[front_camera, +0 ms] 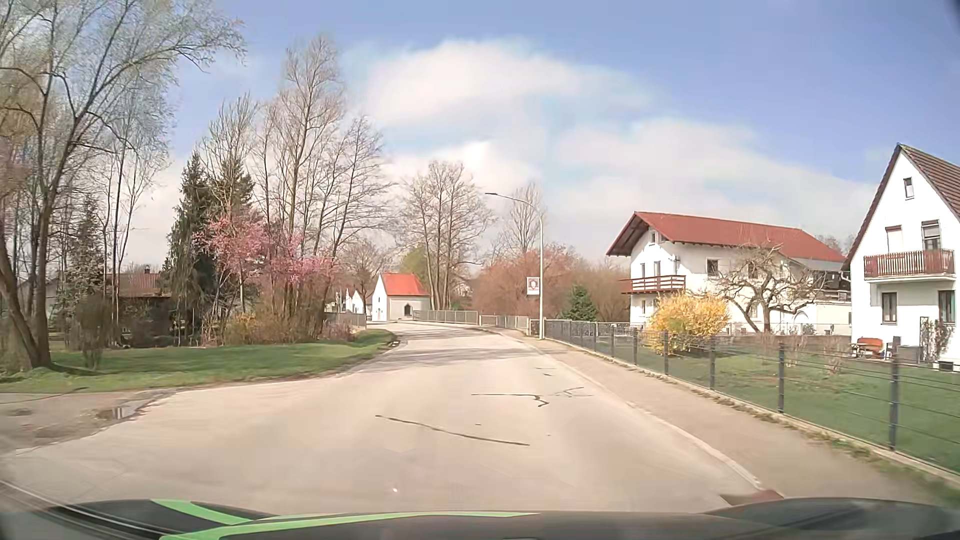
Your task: Follow the waypoints while adhering to traffic rules and regulations
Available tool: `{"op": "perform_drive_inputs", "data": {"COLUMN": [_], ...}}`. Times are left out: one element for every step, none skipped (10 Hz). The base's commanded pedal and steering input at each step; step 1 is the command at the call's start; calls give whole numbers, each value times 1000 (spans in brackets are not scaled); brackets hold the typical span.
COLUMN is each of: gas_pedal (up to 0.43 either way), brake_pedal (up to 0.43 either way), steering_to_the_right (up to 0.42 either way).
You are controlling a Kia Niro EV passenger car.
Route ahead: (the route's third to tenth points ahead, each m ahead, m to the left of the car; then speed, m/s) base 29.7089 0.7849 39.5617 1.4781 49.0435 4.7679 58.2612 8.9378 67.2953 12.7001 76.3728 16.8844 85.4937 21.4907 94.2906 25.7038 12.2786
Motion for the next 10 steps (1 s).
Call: {"op": "perform_drive_inputs", "data": {"gas_pedal": [189, 169, 169, 169, 169, 169, 169, 169, 169, 169], "brake_pedal": [0, 0, 0, 0, 0, 0, 0, 0, 0, 0], "steering_to_the_right": [10, 10, 10, 9, 7, 5, 3, 0, -1, -4]}}
